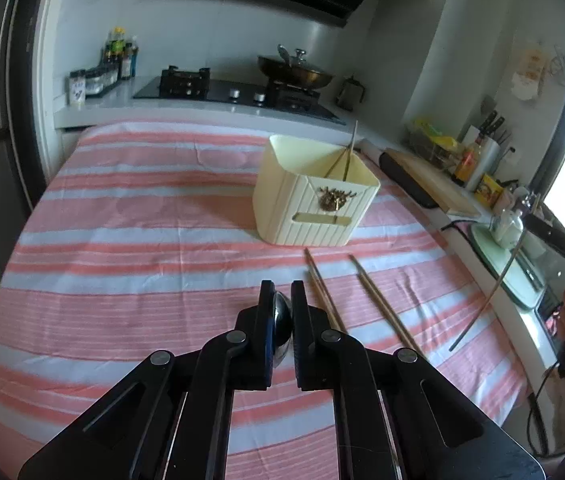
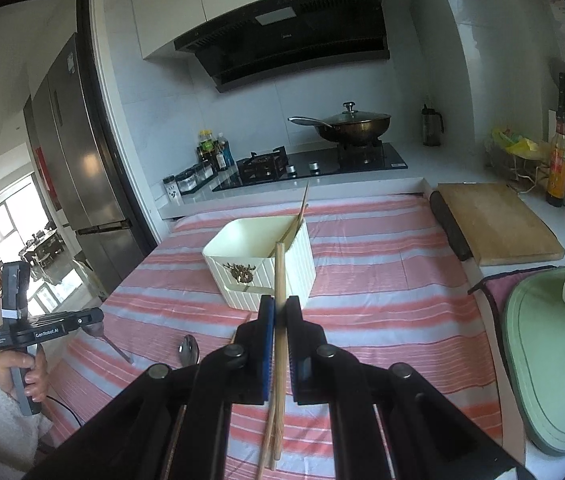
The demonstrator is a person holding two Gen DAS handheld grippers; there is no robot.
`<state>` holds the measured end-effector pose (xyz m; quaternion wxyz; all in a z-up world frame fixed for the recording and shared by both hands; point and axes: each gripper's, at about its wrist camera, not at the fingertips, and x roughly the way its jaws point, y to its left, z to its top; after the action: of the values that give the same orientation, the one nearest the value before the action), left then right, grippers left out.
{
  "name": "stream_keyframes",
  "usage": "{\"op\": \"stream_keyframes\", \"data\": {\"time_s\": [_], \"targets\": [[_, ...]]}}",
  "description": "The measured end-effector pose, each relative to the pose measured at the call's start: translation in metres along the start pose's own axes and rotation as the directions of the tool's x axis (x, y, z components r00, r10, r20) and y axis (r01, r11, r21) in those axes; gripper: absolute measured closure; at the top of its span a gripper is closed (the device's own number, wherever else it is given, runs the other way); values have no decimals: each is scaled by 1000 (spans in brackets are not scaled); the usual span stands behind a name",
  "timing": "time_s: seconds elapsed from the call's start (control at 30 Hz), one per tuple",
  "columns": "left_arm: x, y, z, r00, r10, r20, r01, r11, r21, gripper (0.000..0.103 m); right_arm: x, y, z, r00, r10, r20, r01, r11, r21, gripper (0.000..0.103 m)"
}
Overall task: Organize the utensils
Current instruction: 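Lift the spoon and chopstick and carry both over the white holder box, then open both tools to drop the spoon and chopstick into the holder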
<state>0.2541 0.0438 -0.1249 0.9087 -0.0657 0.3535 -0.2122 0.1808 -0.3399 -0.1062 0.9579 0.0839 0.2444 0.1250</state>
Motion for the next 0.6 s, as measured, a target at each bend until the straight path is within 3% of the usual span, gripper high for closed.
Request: {"op": "stream_keyframes", "data": {"time_s": [0.17,0.33,0.47,0.6], "targets": [[-6,1,6,1000,-12,8,12,1000,-3,97,2,1,3,1000,4,-1,-4,1000,-4,96],[-13,14,27,992,-122,16,123,984,-132,97,5,3,7,1000,18,3,-18,1000,3,97],[-17,3,76,973,-222,59,229,956,-184,97,18,9,30,999,33,16,-33,999,-27,97],[-18,-26,150,936,-316,152,340,925,-171,97,30,24,86,991,54,124,-44,996,-84,97]]}}
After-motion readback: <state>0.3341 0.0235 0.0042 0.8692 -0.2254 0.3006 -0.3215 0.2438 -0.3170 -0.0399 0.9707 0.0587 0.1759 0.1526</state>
